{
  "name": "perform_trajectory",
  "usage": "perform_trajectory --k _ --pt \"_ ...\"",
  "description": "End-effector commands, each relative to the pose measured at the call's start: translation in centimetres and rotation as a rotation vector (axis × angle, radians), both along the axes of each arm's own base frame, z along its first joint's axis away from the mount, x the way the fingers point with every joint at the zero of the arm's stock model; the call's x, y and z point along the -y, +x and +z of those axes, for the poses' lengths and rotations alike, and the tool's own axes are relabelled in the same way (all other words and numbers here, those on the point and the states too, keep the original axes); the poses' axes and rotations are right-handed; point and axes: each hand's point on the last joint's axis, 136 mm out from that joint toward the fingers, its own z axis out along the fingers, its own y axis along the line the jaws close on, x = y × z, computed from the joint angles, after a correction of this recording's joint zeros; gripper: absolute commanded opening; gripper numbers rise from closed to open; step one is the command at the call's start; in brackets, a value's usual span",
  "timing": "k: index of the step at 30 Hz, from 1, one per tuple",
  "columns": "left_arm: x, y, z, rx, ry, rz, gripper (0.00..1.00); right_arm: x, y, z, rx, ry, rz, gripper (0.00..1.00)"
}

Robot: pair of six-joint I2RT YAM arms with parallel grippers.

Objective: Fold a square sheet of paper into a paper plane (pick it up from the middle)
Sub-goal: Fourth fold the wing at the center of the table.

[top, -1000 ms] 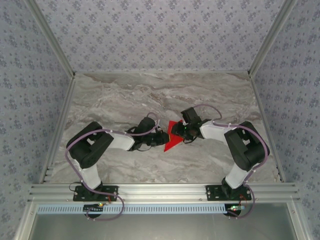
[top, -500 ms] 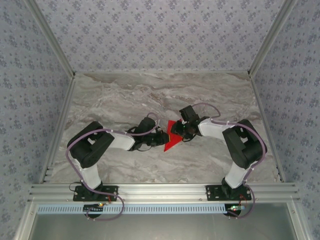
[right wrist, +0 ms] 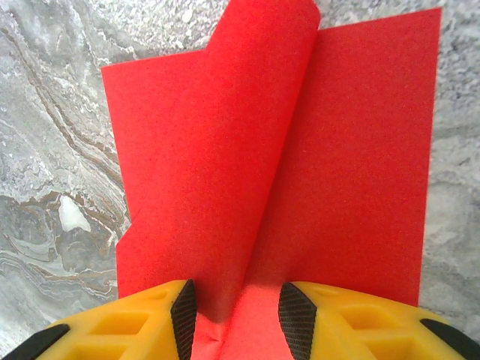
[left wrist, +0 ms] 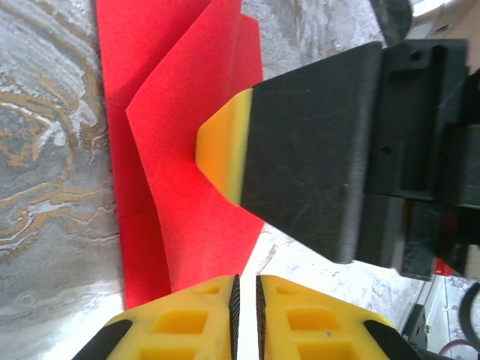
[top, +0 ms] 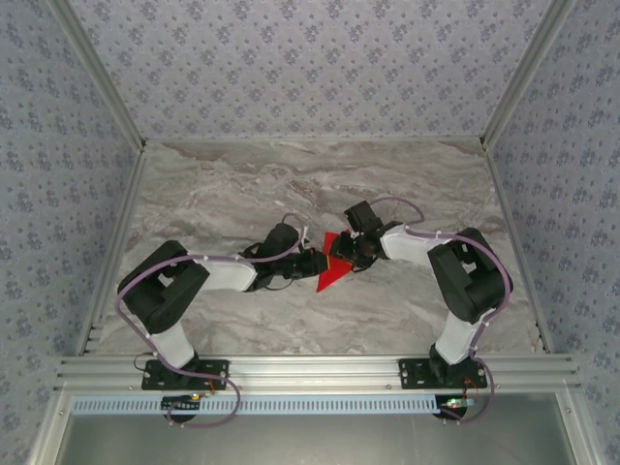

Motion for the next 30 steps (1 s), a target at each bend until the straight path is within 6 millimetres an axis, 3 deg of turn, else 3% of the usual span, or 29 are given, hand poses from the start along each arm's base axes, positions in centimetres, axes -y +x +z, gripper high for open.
perform_trajectory --k 1,13,30 --pt "0.4 -0.4 1.1 0.028 -0.019 -0.026 0.17 6.0 -6.9 -7.6 -0.279 -0.286 -0.033 0.44" --pt "0.9 -1.0 -1.2 -0.027 0.023 -0.050 0.17 6.1 -7.0 -7.7 -0.284 -0.292 -0.035 0.45" --pt "-0.4 -0.5 -3.1 -0.047 0.121 -0.003 0.17 6.4 -7.4 -8.3 -0.307 -0.324 -0.034 0.46"
